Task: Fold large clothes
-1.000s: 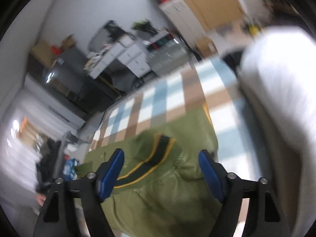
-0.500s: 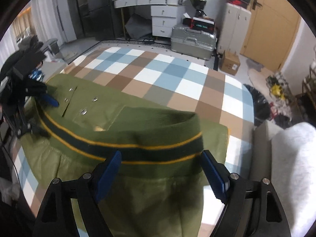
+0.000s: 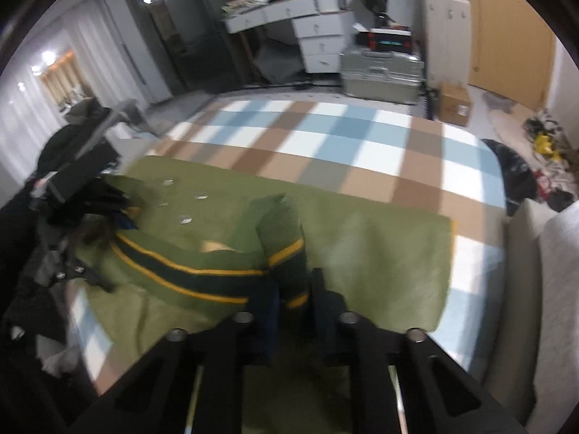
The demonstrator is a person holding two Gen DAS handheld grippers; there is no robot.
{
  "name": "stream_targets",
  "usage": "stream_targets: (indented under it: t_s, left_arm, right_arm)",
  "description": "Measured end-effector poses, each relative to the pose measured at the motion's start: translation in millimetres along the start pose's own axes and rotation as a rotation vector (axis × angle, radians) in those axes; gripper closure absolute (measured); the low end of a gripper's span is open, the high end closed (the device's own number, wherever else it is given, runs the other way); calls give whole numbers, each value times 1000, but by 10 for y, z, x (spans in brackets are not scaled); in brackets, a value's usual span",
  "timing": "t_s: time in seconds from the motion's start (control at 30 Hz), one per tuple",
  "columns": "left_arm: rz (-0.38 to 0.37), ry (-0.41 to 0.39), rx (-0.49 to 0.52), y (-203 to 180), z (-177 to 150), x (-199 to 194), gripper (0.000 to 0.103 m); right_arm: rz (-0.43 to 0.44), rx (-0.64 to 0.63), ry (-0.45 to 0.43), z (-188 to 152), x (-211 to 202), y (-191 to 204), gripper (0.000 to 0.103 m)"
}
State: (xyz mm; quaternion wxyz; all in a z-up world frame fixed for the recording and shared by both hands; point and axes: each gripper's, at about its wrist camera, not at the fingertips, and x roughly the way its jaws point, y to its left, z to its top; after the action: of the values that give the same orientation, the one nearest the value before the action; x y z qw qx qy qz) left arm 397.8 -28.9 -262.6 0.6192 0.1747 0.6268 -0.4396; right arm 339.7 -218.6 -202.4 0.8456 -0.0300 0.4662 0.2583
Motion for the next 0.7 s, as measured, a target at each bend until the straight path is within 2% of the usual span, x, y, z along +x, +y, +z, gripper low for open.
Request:
stream_targets:
  t_s: [0.1,0.3,0.4,0.43,0.5,0.53,0.57,0.6,0.63,0.67,0.7]
  left_arm:
    - [-54,-12,9,-103,-25,-18,25]
    - [2,2,-22,-184,-27,105,25]
    - [14,-6,-26,-229,-8,190,25]
    - [17,-19,-17,-235,1,195,25]
    - [25,-35,-11,-247,12,224,26]
    - [58,-31,-11,-263,13,242,42]
    - [105,-32,-17,-247,1,217,53]
    - [145,-36,-39,-269,-57,208,81]
    - [189,-36,-89,-219,-60,194,95]
    - [180,-42,-132,-165,-78,148,95]
    - [187,-52,-149,-182,-98,137,97]
  right_arm:
    - [5,-24,-10,-73,-108,139,92]
    - [-21,-40,12,-117,-69,252,87]
    - [-51,-38,28,-94,35,233,79]
    - [-62,-33,31,-80,74,217,72]
    - [-94,-42,42,-50,146,207,71]
    - [-113,-45,44,-39,177,195,70]
    - [-126,-40,46,-30,205,183,70]
    - [-129,-28,49,-25,225,168,72]
    - [-130,-18,45,-30,218,160,85]
    - [-130,-19,34,-38,190,166,95]
    - [-138,-21,20,-48,148,180,95]
